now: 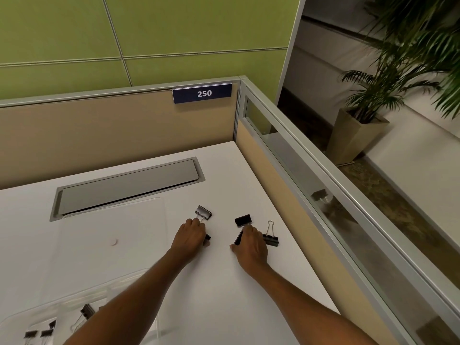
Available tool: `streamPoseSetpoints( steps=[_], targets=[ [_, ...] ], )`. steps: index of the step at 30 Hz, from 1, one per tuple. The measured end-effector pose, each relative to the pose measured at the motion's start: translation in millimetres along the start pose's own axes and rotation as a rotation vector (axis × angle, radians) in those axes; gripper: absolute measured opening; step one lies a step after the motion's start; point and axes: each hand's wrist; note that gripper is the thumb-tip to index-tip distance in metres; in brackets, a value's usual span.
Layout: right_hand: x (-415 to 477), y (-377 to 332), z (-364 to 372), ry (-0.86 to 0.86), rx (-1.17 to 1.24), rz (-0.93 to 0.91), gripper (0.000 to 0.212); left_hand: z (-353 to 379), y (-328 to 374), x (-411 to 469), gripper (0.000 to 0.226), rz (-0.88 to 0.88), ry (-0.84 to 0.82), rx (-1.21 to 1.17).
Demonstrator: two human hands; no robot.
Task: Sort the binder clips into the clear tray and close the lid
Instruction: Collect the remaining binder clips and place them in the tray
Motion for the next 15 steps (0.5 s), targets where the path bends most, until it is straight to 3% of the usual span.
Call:
streamPoseSetpoints(
  steps=[3,9,15],
  targets=[
    [-3,-2,1,0.000,0.145,-0.009,0.058,6,2,-4,0.043,0.032,0.005,0.071],
    [-3,-8,-5,-0.066,0.335,-0.012,0.063,2,8,-8,0.044,0.006,0.011,0.076],
    [0,-17,-11,-0.169,0.690,0.217,0.057,-4,9,-13,0.024,-0.085,0.005,-0.225]
  ],
)
Point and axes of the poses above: each hand's wrist, its own x-axis towards the middle knuckle, its own z-axis out of the palm, y = z × x
